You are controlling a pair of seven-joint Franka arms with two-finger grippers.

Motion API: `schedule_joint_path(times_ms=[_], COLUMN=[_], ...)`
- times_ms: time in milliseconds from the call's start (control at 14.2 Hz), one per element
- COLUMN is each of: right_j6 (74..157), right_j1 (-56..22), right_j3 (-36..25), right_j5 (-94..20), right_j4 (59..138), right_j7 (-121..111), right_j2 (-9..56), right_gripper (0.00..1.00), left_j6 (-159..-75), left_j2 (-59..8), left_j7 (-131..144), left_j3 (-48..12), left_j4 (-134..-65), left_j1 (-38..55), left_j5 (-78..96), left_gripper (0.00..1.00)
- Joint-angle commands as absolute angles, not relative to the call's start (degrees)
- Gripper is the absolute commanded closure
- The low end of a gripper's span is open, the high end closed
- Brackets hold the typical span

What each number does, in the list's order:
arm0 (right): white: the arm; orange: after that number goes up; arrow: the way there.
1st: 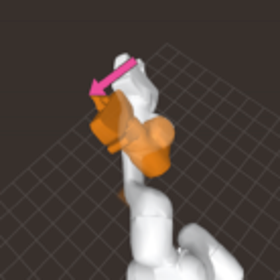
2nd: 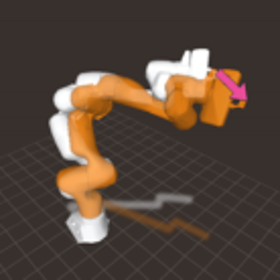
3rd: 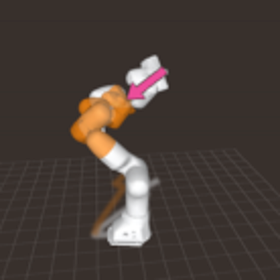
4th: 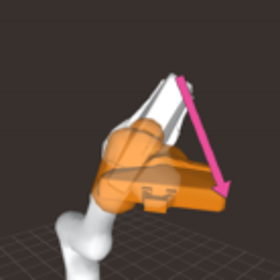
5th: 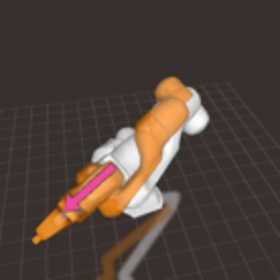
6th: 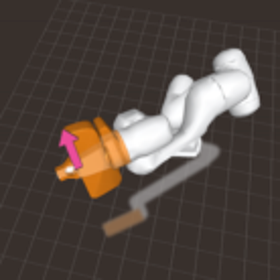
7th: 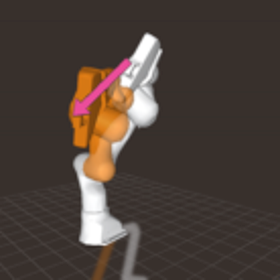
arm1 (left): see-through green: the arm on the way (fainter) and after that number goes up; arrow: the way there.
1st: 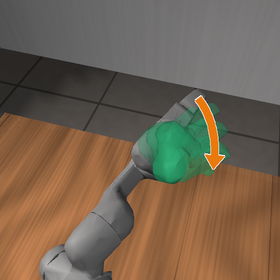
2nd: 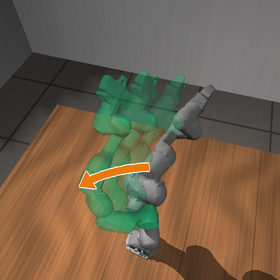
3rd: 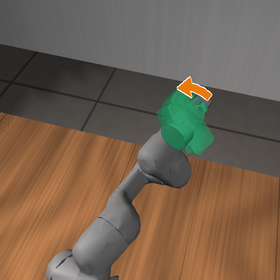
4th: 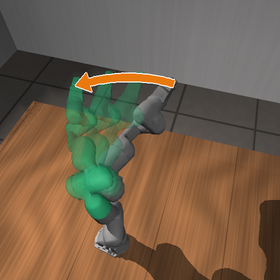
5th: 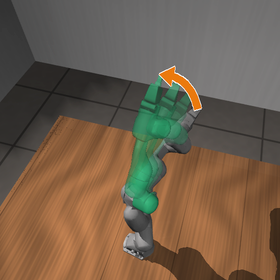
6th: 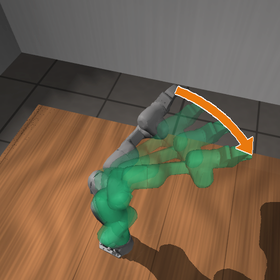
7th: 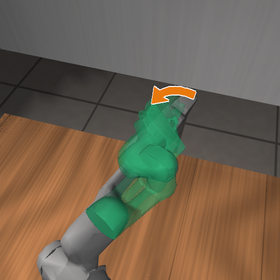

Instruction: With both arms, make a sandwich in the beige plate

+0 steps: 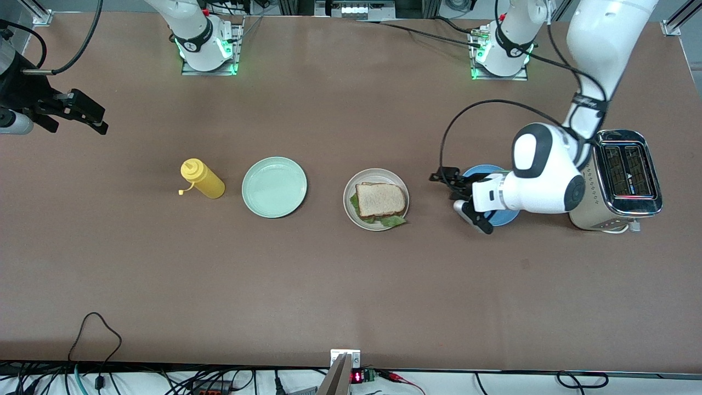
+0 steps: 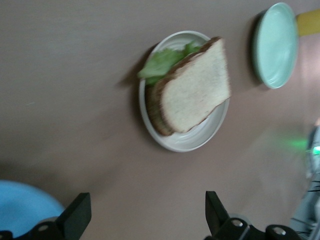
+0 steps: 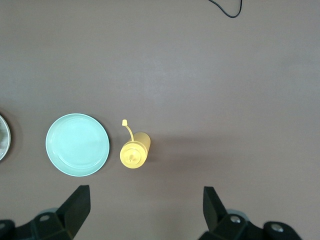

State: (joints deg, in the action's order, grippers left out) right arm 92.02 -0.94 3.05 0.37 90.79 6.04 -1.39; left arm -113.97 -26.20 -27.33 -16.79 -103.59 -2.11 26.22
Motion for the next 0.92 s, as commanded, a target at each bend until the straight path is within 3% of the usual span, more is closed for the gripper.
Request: schedule_joint_path(times_ms=[0, 563, 704, 845], right_j6=[92.02, 91.93, 92.02, 92.02], right_j1=[-1.23, -1.23, -1.23, -1.23], right_j3=[2.99, 2.99, 2.99, 2.99], right_j5=[1.05, 0.97, 0.97, 0.97], right_j4=[90.53, 90.53, 90.53, 90.61], right_j7=[6.15, 6.15, 6.15, 6.15], right_j2=[-1.85, -1.85, -1.85, -1.85], right_gripper=[0.0, 0.0, 0.0, 0.0], left_j6=[-106.82, -72.63, -70.05, -72.84], left_j2=[-23.56, -23.55, -23.38, -19.28], left_j7=[-20.67, -12.39, -12.39, -12.05], left_j3=[-16.44, -15.55, -15.38, -11.54], left_j4=[-99.6, -74.21, -70.06, -71.44], left_j1=[-3.86, -3.78, -3.95, -4.04], left_j5=[14.02, -7.28, -7.12, -5.72], left_gripper=[0.0, 0.0, 0.0, 0.0])
